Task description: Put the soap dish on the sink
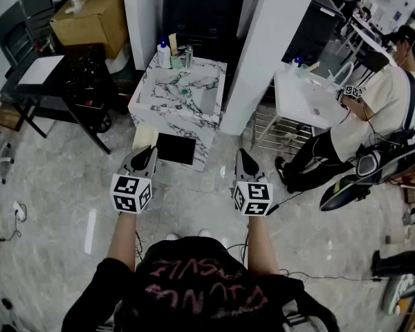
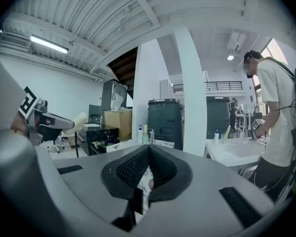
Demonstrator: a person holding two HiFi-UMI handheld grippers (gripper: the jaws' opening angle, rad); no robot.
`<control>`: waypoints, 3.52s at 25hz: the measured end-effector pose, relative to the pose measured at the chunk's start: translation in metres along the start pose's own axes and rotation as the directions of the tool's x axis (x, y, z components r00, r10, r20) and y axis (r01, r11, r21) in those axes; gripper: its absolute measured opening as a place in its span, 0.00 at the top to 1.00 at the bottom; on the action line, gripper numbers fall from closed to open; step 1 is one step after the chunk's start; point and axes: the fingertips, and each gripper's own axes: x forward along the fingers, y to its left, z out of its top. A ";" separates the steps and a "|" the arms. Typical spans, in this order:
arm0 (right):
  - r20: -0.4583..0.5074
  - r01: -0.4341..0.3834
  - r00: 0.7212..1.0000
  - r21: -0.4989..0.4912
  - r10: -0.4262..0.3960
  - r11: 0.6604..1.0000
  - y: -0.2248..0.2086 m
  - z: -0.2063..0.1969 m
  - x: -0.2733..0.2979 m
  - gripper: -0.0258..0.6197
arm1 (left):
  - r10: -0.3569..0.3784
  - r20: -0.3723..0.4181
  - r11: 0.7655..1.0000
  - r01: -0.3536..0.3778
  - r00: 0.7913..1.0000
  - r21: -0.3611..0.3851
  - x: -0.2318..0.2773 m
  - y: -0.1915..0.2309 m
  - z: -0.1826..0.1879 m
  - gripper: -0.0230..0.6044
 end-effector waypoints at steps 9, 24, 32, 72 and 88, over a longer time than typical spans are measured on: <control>-0.002 -0.001 1.000 -0.002 0.001 1.000 -0.001 0.005 -0.001 0.95 | -0.002 0.004 1.000 0.002 1.000 -0.015 0.000 0.000 0.004 0.92; 0.015 0.025 1.000 -0.031 -0.025 0.999 0.029 0.014 0.000 0.95 | -0.040 0.011 0.999 0.040 0.999 0.008 -0.014 0.016 0.001 0.92; 0.021 0.053 0.998 -0.026 -0.053 0.998 0.035 0.017 0.003 0.95 | -0.068 0.003 0.997 0.068 0.998 0.033 -0.013 0.024 0.000 0.92; -0.035 -0.014 0.999 0.016 0.014 1.000 -0.138 0.021 0.326 0.95 | -0.055 -0.111 0.998 0.059 0.992 0.026 0.328 0.098 0.036 0.92; -0.042 -0.046 0.998 0.069 0.049 0.997 -0.193 0.021 0.395 0.95 | -0.036 -0.165 0.998 0.045 0.986 0.054 0.409 0.099 0.048 0.92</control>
